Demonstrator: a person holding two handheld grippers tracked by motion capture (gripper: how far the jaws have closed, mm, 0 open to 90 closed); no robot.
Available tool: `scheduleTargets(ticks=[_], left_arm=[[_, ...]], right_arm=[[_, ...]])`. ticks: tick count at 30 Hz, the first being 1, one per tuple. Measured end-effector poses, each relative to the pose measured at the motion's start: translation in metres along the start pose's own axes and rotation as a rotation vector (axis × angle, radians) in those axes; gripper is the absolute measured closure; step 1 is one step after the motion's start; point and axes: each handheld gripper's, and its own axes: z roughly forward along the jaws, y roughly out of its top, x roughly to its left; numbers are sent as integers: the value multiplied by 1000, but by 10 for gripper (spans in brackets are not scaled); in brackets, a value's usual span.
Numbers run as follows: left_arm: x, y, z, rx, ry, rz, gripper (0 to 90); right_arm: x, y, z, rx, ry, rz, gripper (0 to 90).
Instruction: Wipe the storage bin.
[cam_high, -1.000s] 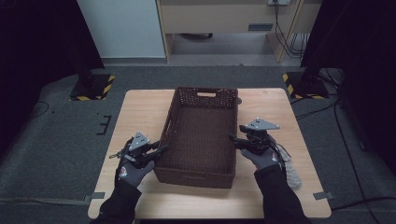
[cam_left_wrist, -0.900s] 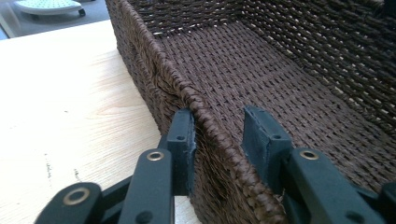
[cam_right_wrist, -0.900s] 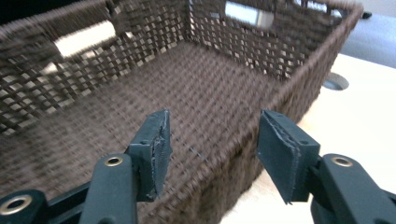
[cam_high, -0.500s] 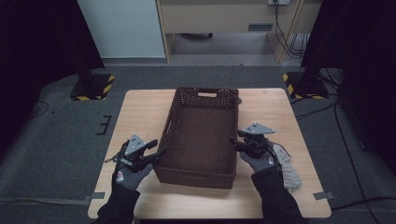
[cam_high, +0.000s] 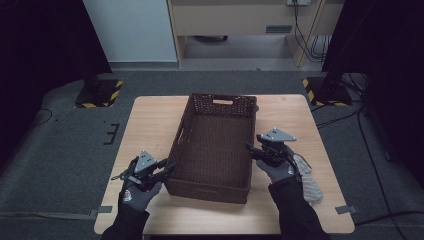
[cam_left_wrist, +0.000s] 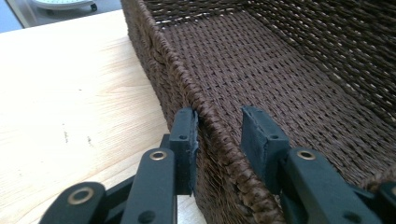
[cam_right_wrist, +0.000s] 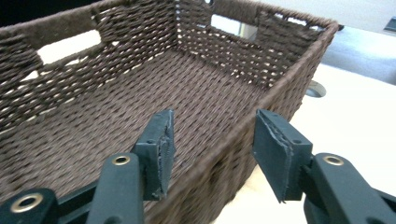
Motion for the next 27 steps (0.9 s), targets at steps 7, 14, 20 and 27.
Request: scheduleTargets(ticks=[7, 14, 20, 27], left_arm=[[16, -4, -4, -12, 26, -39, 702], [21, -6, -5, -27, 41, -52, 683], [20, -10, -14, -49, 31, -92, 649], [23, -10, -15, -44, 48, -93, 677]], right_arm=[[-5, 0, 20, 41, -21, 25, 452], [2, -3, 22, 50, -17, 49, 474], [5, -2, 19, 67, -33, 62, 505], [10, -5, 12, 61, -36, 80, 494]])
